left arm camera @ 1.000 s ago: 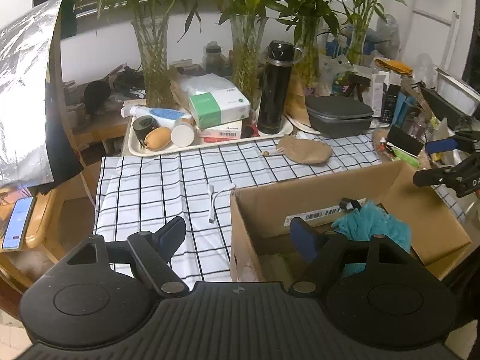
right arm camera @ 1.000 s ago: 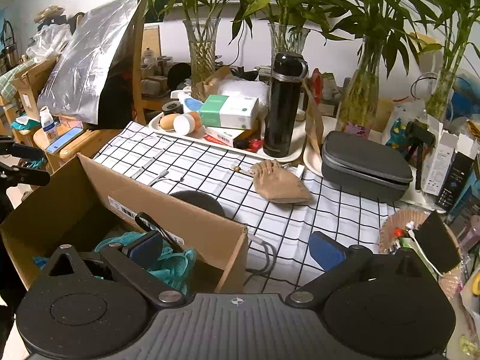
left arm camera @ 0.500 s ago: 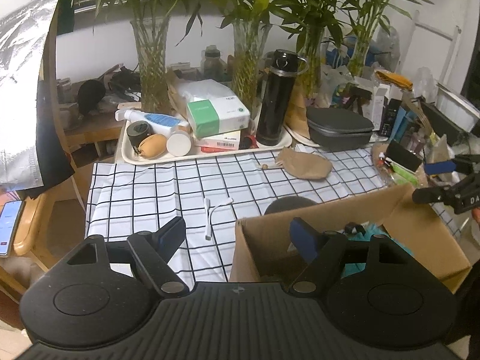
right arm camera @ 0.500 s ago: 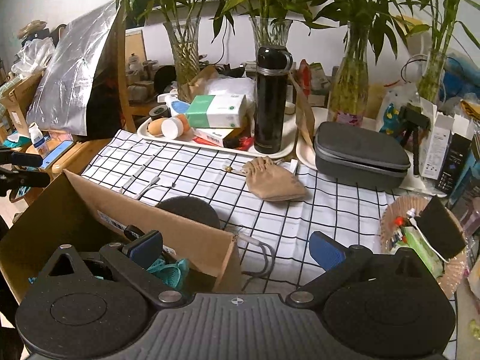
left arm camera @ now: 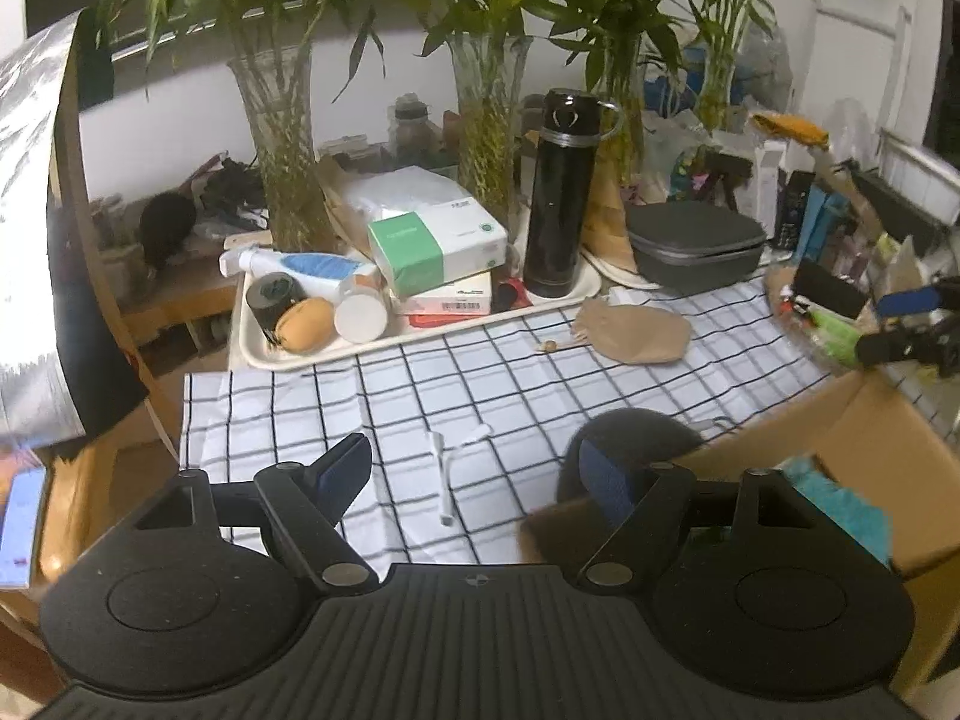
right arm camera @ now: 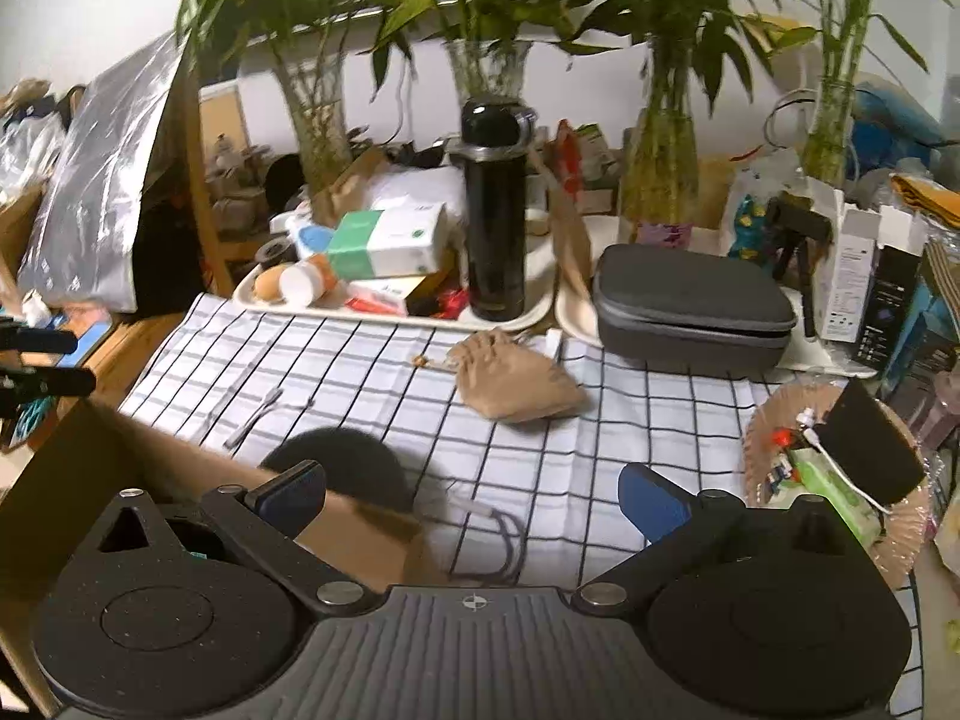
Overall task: Organize soft objects
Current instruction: 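Move both tools out of the box back over the grid cloth, then close the left gripper on the white cable adapter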
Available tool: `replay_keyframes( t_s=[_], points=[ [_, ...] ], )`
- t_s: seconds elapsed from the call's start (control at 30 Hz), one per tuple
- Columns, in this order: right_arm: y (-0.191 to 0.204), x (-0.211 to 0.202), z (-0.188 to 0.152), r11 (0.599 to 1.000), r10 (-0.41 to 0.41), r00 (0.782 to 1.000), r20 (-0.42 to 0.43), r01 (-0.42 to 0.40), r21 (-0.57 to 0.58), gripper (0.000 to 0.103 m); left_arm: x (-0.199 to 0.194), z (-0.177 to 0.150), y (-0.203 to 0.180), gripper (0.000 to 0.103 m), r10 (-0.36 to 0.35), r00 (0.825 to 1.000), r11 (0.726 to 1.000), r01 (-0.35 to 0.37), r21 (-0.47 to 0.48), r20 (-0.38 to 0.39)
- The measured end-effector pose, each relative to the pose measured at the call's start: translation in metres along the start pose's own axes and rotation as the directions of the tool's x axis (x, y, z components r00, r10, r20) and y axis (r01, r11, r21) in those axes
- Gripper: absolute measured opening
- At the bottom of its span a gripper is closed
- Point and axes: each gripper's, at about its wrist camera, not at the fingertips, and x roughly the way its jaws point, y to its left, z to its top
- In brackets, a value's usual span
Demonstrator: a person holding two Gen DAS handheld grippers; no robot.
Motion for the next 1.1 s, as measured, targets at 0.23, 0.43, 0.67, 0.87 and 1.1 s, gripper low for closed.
replay_keyframes(
  t_s=[0.23, 0.43, 0.67, 0.87, 1.1],
  points=[
    [-0.011, 0.018, 0.007, 0.996, -0.066, 0.998, -0.021, 0.067, 0.063, 0.103, 0.035, 0.009, 0.021, 0.076, -0.029, 0.999, 0.998, 0.028, -0.059, -0.014],
    [-0.012, 0.023, 0.011, 0.994, -0.088, 0.996, -0.015, 0.089, 0.066, 0.103, 0.072, 0.008, 0.039, 0.076, -0.054, 0.997, 0.992, 0.047, -0.115, -0.057],
    [-0.022, 0.039, 0.017, 0.989, -0.128, 0.992, -0.014, 0.129, 0.066, 0.103, 0.110, -0.002, 0.053, 0.074, -0.077, 0.990, 0.988, 0.060, -0.145, -0.114],
    [-0.027, 0.068, 0.018, 0.987, -0.147, 0.986, -0.081, 0.151, 0.046, 0.103, 0.143, -0.007, 0.050, 0.050, -0.087, 0.977, 0.993, 0.070, -0.096, -0.192],
    [-0.032, 0.092, 0.024, 0.990, -0.130, 0.986, -0.107, 0.136, 0.045, 0.103, 0.162, -0.012, 0.043, 0.038, -0.107, 0.964, 0.994, 0.100, -0.041, -0.244]
  ],
)
